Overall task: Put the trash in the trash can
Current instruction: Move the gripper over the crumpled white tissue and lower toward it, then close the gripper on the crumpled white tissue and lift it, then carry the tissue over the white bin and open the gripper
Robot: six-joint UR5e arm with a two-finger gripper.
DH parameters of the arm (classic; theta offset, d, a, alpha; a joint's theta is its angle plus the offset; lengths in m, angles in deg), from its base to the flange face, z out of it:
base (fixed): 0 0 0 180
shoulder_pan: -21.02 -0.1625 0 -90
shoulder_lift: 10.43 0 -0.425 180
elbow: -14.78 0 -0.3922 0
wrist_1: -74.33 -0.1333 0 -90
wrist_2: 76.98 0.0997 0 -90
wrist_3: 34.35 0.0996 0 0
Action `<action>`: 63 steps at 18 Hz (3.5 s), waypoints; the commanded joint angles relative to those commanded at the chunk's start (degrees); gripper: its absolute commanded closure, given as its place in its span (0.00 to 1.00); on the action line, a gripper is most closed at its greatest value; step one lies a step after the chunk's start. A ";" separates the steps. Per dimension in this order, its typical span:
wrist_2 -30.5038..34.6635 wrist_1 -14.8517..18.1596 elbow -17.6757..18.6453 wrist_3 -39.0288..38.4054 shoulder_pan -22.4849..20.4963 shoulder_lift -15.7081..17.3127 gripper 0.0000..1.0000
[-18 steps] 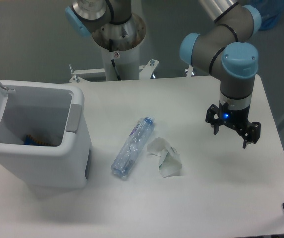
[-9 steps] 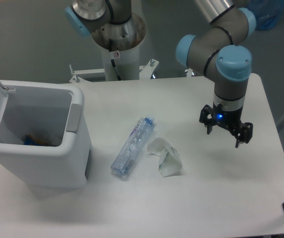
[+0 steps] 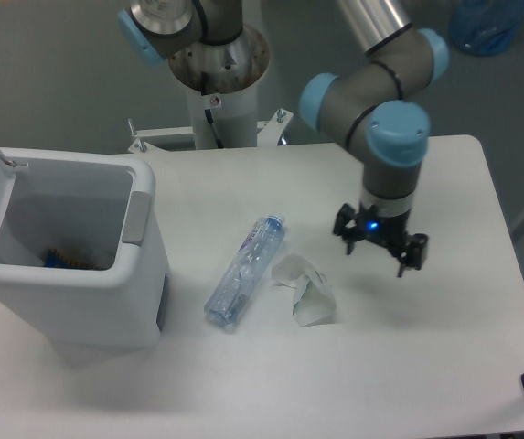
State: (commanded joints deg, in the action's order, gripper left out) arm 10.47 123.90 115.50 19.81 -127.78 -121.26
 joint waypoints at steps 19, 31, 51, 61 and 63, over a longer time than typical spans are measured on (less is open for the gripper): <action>8.44 1.15 0.80 -7.85 5.36 -2.37 1.00; -12.18 1.23 -5.87 -17.85 1.59 1.84 1.00; -48.25 1.85 -5.98 -29.82 5.27 19.07 1.00; -47.81 0.71 1.06 -28.68 10.37 21.89 0.69; -47.81 0.71 0.97 -27.80 10.46 21.45 0.38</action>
State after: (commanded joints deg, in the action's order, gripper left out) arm -37.34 124.61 116.47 -7.99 -117.32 -99.82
